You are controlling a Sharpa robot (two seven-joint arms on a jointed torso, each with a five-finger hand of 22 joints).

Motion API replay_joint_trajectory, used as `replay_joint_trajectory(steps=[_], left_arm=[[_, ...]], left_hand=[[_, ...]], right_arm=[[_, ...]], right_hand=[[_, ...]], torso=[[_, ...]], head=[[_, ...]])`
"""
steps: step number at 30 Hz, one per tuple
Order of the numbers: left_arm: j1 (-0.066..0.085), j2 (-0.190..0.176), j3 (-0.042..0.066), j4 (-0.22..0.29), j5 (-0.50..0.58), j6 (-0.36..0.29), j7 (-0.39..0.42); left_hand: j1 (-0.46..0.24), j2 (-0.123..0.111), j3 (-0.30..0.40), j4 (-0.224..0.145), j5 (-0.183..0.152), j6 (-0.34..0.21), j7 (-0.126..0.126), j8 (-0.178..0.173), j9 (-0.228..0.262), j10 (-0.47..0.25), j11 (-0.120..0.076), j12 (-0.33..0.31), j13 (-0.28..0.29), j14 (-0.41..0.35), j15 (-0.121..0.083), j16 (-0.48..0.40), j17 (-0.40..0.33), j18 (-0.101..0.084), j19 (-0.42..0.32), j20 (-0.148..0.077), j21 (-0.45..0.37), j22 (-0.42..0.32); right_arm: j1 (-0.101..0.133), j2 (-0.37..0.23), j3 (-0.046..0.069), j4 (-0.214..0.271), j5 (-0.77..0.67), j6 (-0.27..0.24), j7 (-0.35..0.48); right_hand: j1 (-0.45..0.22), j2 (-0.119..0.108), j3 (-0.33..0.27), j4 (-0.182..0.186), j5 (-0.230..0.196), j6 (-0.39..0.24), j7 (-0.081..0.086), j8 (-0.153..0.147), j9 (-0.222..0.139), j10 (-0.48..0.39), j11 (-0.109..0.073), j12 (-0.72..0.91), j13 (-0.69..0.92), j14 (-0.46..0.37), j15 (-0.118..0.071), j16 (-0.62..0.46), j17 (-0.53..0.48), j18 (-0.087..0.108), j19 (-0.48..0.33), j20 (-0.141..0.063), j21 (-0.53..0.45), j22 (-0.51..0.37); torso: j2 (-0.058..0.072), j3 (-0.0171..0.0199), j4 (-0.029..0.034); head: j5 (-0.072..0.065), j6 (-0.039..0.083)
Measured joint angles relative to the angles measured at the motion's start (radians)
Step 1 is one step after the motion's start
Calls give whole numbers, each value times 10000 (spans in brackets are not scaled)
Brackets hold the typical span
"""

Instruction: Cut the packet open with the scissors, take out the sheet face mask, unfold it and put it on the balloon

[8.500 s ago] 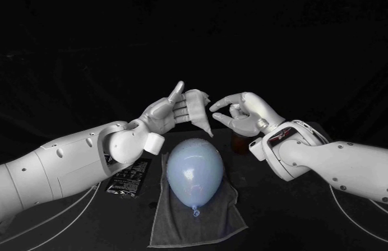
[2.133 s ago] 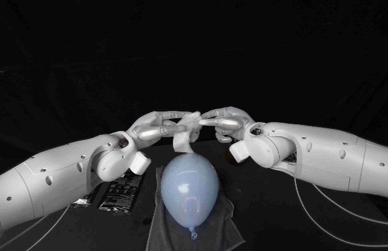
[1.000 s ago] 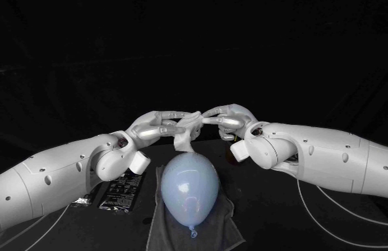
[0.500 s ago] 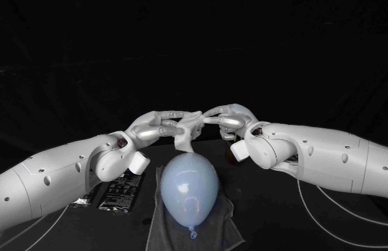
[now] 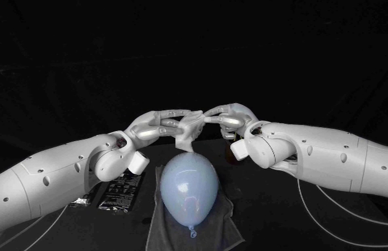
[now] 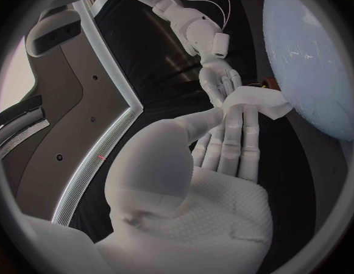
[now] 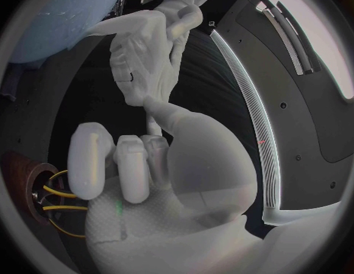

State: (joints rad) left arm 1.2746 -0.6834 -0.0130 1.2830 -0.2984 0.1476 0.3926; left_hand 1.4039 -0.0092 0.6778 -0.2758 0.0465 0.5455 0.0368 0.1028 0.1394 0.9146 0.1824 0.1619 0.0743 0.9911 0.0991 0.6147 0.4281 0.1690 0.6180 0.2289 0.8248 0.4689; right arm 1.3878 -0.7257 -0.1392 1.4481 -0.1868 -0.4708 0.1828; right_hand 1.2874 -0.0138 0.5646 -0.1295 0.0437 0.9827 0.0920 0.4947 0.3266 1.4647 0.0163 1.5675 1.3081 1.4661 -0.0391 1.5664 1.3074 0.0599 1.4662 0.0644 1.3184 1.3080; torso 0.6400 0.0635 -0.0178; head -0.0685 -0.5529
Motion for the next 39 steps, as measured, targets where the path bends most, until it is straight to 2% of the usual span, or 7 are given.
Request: replay_joint_trajectory(steps=[2,21,28,29,31,36,39], left_arm=[[0,-3,0,2,-27,0,-15],[0,23,1,20,-336,42,-154],[1,80,4,97,-471,143,-190],[1,82,4,105,-482,153,-193],[1,84,4,126,-521,178,-196],[4,85,4,147,-598,201,-197],[4,68,4,182,-684,189,-186]], left_hand=[[9,-9,-37,-37,0,-102,-100,-65,-22,-86,15,0,0,0,0,39,3,-1,0,0,42,-15],[68,-68,-15,-73,0,-242,-134,-66,-33,-196,54,76,9,0,-1,77,2,-8,39,-38,40,-46],[202,67,164,-84,0,-113,-80,-66,30,-281,67,155,20,-32,32,117,1,-17,18,-66,42,-48],[216,81,212,-95,0,-113,-80,-66,30,-319,69,157,20,-32,32,117,1,-60,20,-101,77,-49],[216,81,292,-100,0,-113,-80,-66,30,-431,104,157,20,-67,66,117,0,17,20,-130,77,-49],[216,81,457,-100,-1,-176,-140,-66,35,-860,139,156,3,-103,103,175,-1,26,21,-130,158,-51],[289,8,523,-111,-1,-297,-188,-65,24,-1431,145,78,-52,-139,138,232,-2,25,21,-129,210,-51]], right_arm=[[0,1,0,10,-11,-81,14],[-1,194,15,-117,-65,-748,279],[-1,324,16,-226,-144,-935,274],[-1,335,16,-235,-152,-959,271],[-1,358,16,-262,-178,-1006,260],[-1,389,16,-300,-231,-1115,228],[-1,401,16,-311,-264,-1172,210]], right_hand=[[0,0,0,0,0,-1,-1,0,2,0,0,0,1,0,0,-2,-1,0,0,0,0,-1],[-40,-41,98,-42,0,16,25,33,20,-2,-1,-16,-8,21,-21,9,8,-1,-4,3,49,-3],[-35,-46,138,-82,0,15,25,33,57,-3,-2,-36,-1,22,-22,2,7,-1,-5,4,48,1],[-35,-46,138,-82,0,14,25,33,60,-3,-2,-32,-1,22,-22,1,7,0,-5,4,48,1],[-35,-46,138,-82,0,14,25,33,60,-3,-2,-5,0,22,-22,0,7,0,-6,4,48,1],[-34,-46,138,-82,0,13,25,32,60,-19,-18,0,1,22,-21,-26,3,0,-7,4,45,0],[-34,-46,138,-82,0,12,26,31,60,-20,-18,0,1,22,-21,-1,-1,-1,-7,5,40,-1]], torso=[[1,0,0],[2,8,-5],[2,3,0],[2,2,1],[2,3,1],[2,3,-1],[2,2,-5]], head=[[3,0],[-48,48],[-60,55],[-60,54],[-68,54],[-86,54],[-107,69]])
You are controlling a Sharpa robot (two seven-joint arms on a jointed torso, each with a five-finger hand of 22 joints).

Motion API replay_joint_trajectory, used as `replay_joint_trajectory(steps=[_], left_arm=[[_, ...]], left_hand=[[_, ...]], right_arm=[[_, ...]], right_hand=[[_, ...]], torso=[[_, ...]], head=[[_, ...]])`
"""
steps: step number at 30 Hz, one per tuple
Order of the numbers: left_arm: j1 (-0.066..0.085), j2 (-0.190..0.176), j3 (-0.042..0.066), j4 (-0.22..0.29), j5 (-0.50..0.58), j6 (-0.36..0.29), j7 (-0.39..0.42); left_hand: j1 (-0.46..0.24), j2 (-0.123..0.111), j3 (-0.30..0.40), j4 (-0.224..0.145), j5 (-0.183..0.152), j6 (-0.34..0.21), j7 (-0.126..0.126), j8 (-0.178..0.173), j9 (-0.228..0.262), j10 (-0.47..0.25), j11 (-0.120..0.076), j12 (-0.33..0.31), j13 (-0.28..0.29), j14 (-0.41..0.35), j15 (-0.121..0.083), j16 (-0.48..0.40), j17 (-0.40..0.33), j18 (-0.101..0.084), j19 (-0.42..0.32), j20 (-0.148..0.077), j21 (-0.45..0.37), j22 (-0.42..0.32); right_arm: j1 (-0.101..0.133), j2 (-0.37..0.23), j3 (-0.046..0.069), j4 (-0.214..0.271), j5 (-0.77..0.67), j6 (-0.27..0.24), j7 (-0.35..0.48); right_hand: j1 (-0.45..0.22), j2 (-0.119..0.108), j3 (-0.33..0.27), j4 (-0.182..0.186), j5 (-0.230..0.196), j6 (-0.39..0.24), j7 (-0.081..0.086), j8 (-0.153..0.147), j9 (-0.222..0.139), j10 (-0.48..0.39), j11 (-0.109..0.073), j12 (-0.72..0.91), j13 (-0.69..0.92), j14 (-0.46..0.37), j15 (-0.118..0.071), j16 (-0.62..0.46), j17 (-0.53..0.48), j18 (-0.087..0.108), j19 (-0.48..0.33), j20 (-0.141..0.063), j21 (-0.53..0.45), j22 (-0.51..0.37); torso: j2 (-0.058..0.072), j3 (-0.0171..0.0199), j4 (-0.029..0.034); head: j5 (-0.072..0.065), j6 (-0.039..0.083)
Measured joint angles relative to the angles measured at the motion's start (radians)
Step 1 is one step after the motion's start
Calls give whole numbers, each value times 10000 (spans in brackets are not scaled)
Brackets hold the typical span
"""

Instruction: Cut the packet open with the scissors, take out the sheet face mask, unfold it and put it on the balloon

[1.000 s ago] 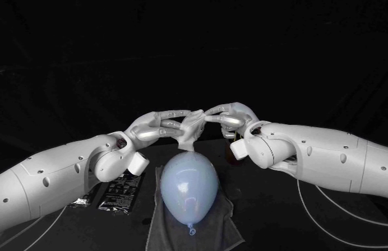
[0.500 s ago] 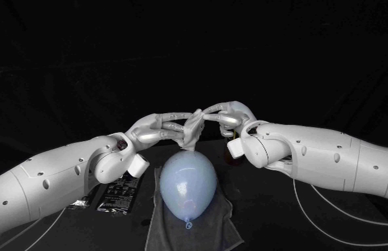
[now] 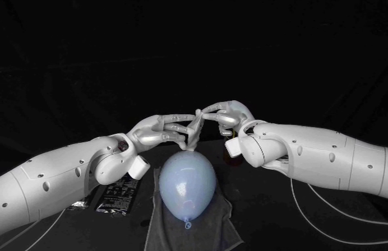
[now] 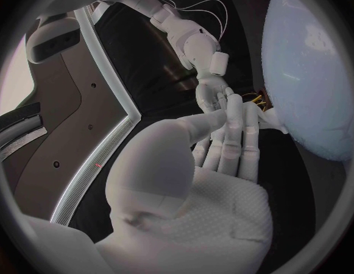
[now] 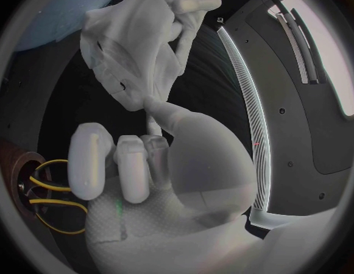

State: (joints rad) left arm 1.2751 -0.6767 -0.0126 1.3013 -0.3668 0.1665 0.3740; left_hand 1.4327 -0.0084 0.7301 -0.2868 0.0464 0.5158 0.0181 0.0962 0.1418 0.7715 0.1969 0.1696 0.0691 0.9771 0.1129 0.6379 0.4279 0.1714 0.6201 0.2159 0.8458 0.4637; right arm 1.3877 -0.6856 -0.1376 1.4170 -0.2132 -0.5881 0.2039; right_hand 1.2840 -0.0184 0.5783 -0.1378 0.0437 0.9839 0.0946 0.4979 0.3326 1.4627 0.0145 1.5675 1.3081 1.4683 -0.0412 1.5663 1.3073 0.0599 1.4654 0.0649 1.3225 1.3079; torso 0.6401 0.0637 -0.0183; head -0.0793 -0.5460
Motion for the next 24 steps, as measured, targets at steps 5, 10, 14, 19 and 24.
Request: replay_joint_trajectory(steps=[5,10,14,19,24], left_arm=[[0,-54,4,113,-324,-70,40],[0,-69,5,231,-770,-196,87],[0,-73,5,291,-1014,-288,130],[2,-105,6,305,-1110,-414,166],[2,-187,6,237,-1105,-518,171]], left_hand=[[7,-7,0,0,0,0,0,0,9,-710,-5,-13,-3,-142,36,0,-22,-1,0,0,26,-1],[91,-13,0,0,0,7,6,0,72,-908,15,26,26,-254,67,52,-23,-2,0,1,26,-12],[91,-13,0,0,0,166,89,68,124,-943,50,133,70,-341,87,91,-10,-4,0,1,63,-25],[150,-73,-1,0,0,90,355,69,130,-911,74,596,196,-376,123,313,58,-9,0,1,122,-26],[151,-73,41,42,0,651,672,272,296,-355,83,1114,321,-349,96,505,80,-12,0,2,215,-27]], right_arm=[[0,10,0,-12,-30,-88,-16],[-3,33,0,-12,-51,-154,-30],[-5,43,0,4,-68,-197,-40],[-13,23,0,86,-80,-245,-38],[-32,-51,0,206,-79,-260,40]], right_hand=[[-2,2,0,0,0,-6,4,-3,-3,-1,0,-1,-2,-1,1,11,0,0,-14,14,-1,-5],[-30,30,70,-18,0,-24,-8,13,-11,-1,0,-3,-8,-1,1,10,2,0,-15,14,-1,-6],[-40,40,71,-17,0,-26,-8,33,-21,-1,-1,-6,-8,-1,2,10,3,0,-15,14,-2,-4],[-40,40,71,-17,0,-28,-9,34,-18,-2,-1,-21,-4,-2,2,4,9,0,-16,15,-2,-2],[-79,1,97,-43,0,-45,-13,33,-1,-2,-1,-31,-1,-3,3,1,8,0,-16,15,44,1]], torso=[[0,-2,4],[-2,-5,5],[-2,-6,1],[-2,1,4],[-2,11,5]], head=[[-34,13],[-51,9],[-64,-1],[-62,-4],[-60,-5]])
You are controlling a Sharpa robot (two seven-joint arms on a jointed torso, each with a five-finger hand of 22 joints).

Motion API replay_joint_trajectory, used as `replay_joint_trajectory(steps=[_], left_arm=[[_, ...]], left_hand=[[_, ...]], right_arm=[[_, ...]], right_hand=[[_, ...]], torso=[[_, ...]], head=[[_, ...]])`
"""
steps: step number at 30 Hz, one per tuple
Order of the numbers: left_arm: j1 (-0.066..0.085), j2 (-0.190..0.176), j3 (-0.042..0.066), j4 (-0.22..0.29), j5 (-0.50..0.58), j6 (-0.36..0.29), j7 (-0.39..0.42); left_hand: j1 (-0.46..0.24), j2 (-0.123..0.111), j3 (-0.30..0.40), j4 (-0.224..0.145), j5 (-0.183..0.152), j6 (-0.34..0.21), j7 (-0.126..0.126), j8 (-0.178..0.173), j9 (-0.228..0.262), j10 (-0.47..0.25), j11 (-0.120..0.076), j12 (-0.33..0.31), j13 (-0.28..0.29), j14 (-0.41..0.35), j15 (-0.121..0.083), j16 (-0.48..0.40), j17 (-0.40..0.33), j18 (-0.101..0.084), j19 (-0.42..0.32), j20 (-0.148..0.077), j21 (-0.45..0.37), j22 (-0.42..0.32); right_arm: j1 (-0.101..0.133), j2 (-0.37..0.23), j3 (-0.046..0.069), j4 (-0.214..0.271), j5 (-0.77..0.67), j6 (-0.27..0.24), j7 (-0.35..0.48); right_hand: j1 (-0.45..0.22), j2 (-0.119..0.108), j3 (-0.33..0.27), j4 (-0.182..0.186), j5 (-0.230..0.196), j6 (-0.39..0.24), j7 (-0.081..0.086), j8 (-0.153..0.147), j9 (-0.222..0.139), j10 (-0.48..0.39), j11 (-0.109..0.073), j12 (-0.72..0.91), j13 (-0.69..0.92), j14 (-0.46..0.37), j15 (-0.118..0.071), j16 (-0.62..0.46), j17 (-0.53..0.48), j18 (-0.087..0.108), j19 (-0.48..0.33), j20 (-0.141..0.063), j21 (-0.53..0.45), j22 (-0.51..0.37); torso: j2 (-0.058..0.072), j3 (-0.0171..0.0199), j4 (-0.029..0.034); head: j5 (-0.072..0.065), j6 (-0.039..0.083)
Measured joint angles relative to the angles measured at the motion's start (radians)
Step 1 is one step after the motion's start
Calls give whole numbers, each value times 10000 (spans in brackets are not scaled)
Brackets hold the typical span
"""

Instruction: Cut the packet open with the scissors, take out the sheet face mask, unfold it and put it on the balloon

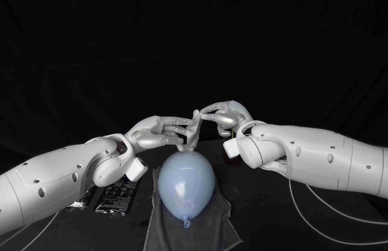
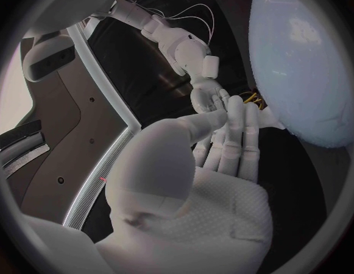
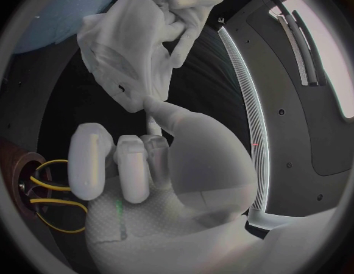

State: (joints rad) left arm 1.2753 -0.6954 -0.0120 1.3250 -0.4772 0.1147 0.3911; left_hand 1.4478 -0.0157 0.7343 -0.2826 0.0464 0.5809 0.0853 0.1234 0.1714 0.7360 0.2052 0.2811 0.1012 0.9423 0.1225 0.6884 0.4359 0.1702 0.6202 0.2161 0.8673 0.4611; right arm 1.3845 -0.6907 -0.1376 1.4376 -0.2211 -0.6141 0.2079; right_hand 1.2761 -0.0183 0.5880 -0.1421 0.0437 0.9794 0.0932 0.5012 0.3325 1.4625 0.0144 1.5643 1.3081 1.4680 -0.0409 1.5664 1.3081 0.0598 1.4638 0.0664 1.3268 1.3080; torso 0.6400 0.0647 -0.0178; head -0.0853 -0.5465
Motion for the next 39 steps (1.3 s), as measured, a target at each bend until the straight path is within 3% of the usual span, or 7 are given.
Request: replay_joint_trajectory(steps=[9,19,21,25,31,37,39], left_arm=[[0,-304,0,-215,2,-100,-61],[-1,-629,-3,-399,26,-170,-172],[-2,-652,-3,-438,54,-203,-187],[-2,-648,-3,-545,201,-360,-192],[-1,-456,-3,-788,569,-751,-162],[20,-37,1,-1179,907,-1148,-30],[28,114,4,-1317,976,-1255,26]], left_hand=[[-356,-221,-41,109,0,46,-10,1,42,638,-176,679,192,122,-116,154,0,-5,108,-107,108,-63],[-892,-443,-1303,500,0,344,68,125,190,968,-414,2109,908,321,-313,154,-165,-8,346,130,-148,-410],[-902,-451,-1560,581,0,522,174,213,243,879,-503,2465,1103,390,-381,232,-175,-10,464,153,-240,-501],[-1289,-352,-2052,1011,0,1709,977,654,575,783,-658,3258,1536,465,-456,464,-145,-12,735,92,-486,-757],[-1862,-359,-1890,2063,0,2110,1155,943,723,-398,-295,2830,1256,-378,-92,453,-133,-16,676,336,-1494,-1475],[-1762,-459,-1543,2405,0,2302,1175,1133,827,-361,-210,2542,898,-827,3,453,-164,-16,763,422,-1959,-1833],[-1681,-540,-1421,2528,0,2338,1167,1137,849,-205,-159,2364,721,-1477,148,224,-278,-17,576,597,-2274,-2021]], right_arm=[[-20,-105,16,146,53,-62,294],[-30,-162,26,205,116,-139,524],[-31,-164,27,206,123,-150,555],[-32,-162,30,215,125,-153,586],[-33,-151,31,236,109,-119,599],[-37,-124,32,270,39,40,600],[-37,-113,32,280,6,131,600]], right_hand=[[0,0,0,0,0,31,32,-4,-3,-8,-7,32,0,-1,1,9,-2,0,-1,1,63,1],[1,-1,6,-7,0,30,32,-14,-1,-16,-15,29,-8,-16,16,9,-8,0,-2,2,71,-6],[1,-1,27,-27,0,34,27,21,-1,-16,-15,29,-8,-16,17,9,-8,0,-3,2,71,-8],[1,-1,26,-28,0,56,5,21,0,-16,-15,26,-6,-17,17,3,-6,0,1,-2,71,-7],[1,-1,26,-28,0,54,4,20,6,-16,-16,10,-1,-17,17,1,0,-1,23,-24,71,-5],[1,-1,26,-28,0,53,3,17,6,-17,-16,12,1,-17,17,-25,0,0,23,-24,70,-1],[1,-2,26,-28,0,53,3,16,5,-17,-16,30,1,-17,17,3,0,0,23,-24,70,1]], torso=[[0,2,-1],[2,-4,2],[3,-7,2],[3,-11,2],[3,-11,2],[2,-6,-5],[2,-5,-6]], head=[[-11,-3],[-30,-46],[-24,-52],[3,-60],[77,-78],[152,-58],[178,-50]])
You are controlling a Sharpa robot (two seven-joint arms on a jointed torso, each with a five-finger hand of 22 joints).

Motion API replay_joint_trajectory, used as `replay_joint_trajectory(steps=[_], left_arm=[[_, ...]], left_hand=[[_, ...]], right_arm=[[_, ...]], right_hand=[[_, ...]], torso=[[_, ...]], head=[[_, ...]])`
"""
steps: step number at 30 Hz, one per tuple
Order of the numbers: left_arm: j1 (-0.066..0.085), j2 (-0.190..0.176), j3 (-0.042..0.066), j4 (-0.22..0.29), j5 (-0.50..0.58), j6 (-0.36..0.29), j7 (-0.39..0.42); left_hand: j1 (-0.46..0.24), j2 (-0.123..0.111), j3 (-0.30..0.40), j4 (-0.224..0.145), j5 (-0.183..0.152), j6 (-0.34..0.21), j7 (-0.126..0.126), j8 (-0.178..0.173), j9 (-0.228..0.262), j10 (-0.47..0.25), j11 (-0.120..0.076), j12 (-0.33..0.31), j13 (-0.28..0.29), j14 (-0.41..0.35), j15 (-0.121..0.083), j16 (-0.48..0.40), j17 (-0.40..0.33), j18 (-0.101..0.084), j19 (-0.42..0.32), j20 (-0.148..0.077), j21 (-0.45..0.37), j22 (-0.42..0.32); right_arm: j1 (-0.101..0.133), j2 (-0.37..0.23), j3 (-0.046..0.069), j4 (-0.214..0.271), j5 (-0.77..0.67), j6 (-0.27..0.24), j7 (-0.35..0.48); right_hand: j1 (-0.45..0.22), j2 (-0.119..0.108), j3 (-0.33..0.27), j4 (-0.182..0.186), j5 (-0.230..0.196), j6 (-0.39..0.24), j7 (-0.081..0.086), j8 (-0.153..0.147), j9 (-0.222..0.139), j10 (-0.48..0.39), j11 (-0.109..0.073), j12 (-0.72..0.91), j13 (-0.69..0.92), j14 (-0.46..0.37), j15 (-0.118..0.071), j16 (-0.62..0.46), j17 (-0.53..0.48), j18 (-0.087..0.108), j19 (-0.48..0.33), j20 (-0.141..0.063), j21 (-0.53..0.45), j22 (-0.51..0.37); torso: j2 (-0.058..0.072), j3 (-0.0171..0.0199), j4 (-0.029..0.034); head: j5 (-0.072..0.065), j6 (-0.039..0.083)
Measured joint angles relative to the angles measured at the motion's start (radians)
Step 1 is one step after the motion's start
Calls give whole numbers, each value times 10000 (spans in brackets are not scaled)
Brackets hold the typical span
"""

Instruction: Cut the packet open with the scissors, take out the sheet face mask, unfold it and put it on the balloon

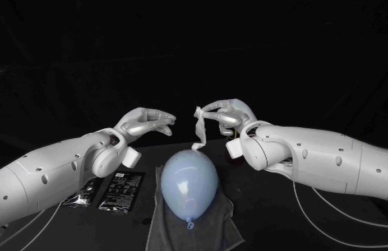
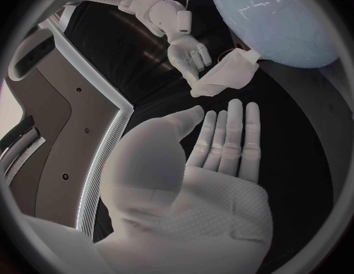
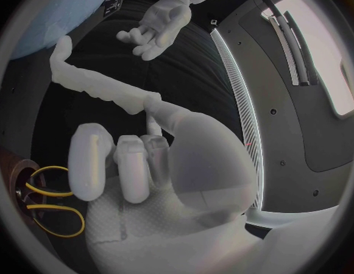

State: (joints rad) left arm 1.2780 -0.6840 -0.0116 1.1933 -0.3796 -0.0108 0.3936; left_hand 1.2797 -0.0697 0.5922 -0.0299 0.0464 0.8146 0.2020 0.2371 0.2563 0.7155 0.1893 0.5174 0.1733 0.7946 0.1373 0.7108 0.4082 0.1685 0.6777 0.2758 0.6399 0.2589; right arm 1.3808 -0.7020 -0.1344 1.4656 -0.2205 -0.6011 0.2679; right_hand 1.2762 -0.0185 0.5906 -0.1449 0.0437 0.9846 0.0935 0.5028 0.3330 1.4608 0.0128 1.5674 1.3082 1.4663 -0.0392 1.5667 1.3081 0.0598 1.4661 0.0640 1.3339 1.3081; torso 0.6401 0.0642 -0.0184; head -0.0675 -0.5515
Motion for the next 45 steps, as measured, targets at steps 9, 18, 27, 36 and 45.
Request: replay_joint_trajectory(steps=[9,18,27,36,45], left_arm=[[112,801,26,-841,246,-269,255],[213,1254,37,-1314,672,225,320],[226,1394,32,-1198,1359,1502,238],[222,1295,23,-975,1755,2409,23],[229,997,31,-825,2072,2855,-148]], left_hand=[[-114,-307,-244,867,0,-198,12,-95,21,210,326,-991,-868,-2425,612,-1302,-791,-522,-1064,165,-1619,-958],[-567,-196,-1406,2818,0,-351,-19,-226,61,643,323,-2049,-1101,-2370,667,-2712,-1674,-1005,-2938,194,-3775,-1968],[-1564,552,-2499,3244,0,-375,-35,-253,137,1314,268,-2579,-1065,-1698,639,-3441,-2028,-1007,-3147,201,-4398,-2128],[-1934,1205,-3117,3260,0,559,116,413,386,2871,-221,-2072,-814,112,85,-2686,-1652,-955,-328,131,-3182,-1824],[-2257,1528,-3601,3257,0,617,26,557,468,3400,-386,-1727,-551,543,-138,-2205,-1333,-596,179,120,-3165,-1824]], right_arm=[[8,25,38,107,-281,625,-4],[196,68,90,104,-759,1238,-63],[358,122,111,17,-1249,1611,-250],[403,169,129,-169,-1672,1661,-420],[405,123,119,-304,-2061,1591,-604]], right_hand=[[0,0,56,0,0,-17,-14,-20,-4,0,0,0,-4,-1,1,6,-4,0,-3,2,-1,-1],[0,0,56,0,0,-21,-15,23,1,-1,0,-2,-8,-1,1,0,-8,0,-5,4,-9,-8],[-38,-39,58,-2,0,-3,9,34,7,-1,-1,-24,0,-1,2,-22,-4,0,-21,-10,40,-5],[-39,-39,84,-28,-1,-2,8,34,31,-1,-1,0,-1,-2,2,6,0,0,-23,-9,39,0],[-39,-39,84,-28,-2,-3,8,19,24,-2,-1,0,-9,-3,3,6,-1,0,-38,6,39,-1]], torso=[[-13,-5,-5],[-18,-7,3],[-9,-17,10],[5,-16,7],[3,-5,6]], head=[[96,70],[181,120],[261,108],[291,103],[277,101]])
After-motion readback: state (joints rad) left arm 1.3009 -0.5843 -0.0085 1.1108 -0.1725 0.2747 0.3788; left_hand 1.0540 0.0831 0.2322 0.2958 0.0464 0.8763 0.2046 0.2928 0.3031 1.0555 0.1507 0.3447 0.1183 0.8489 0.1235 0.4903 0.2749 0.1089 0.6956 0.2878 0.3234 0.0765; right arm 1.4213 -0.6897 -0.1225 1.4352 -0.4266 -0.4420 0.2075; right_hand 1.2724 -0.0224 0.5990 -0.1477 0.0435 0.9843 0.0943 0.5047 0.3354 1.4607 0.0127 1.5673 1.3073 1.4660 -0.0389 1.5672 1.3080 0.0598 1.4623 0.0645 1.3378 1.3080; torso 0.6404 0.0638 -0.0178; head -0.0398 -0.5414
